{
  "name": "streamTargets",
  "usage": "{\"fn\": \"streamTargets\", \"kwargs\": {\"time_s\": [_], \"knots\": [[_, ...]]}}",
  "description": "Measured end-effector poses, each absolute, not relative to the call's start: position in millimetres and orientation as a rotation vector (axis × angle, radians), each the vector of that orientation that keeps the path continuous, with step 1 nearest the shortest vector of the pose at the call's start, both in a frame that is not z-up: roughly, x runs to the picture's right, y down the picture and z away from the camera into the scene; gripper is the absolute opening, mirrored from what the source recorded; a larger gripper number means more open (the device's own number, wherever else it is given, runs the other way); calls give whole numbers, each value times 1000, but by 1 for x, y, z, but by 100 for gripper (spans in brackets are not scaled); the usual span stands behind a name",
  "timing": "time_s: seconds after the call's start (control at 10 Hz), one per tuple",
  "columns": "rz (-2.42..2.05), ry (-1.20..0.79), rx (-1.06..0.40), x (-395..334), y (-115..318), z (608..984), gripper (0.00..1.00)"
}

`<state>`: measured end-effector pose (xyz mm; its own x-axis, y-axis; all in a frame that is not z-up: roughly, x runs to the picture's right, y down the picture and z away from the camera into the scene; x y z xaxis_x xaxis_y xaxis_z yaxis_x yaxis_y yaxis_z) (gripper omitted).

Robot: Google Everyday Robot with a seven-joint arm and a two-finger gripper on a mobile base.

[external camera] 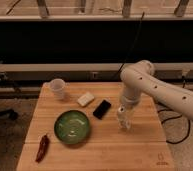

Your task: Knock the bottle over

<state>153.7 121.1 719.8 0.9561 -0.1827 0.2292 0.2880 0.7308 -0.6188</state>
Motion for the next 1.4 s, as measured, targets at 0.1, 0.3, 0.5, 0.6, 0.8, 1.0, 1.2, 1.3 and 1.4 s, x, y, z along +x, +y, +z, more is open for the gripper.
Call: {"fn": "streamTargets", "kwargs": {"time_s": [0.1, 0.3, 0.5, 0.6, 0.8, 1.0, 1.2, 1.3, 1.4], "knots": [[-261, -157, -705, 154, 121, 720, 0], [-262, -158, -705, 153, 120, 720, 0], [-261, -160, -705, 153, 120, 720, 0], [-261, -160, -705, 154, 119, 720, 0], [-260, -162, -706, 154, 118, 721, 0], [-259, -162, -705, 155, 118, 721, 0], [-263, -162, -706, 156, 117, 721, 0], [-268, -161, -706, 156, 118, 722, 0], [-272, -165, -707, 154, 118, 721, 0]]}}
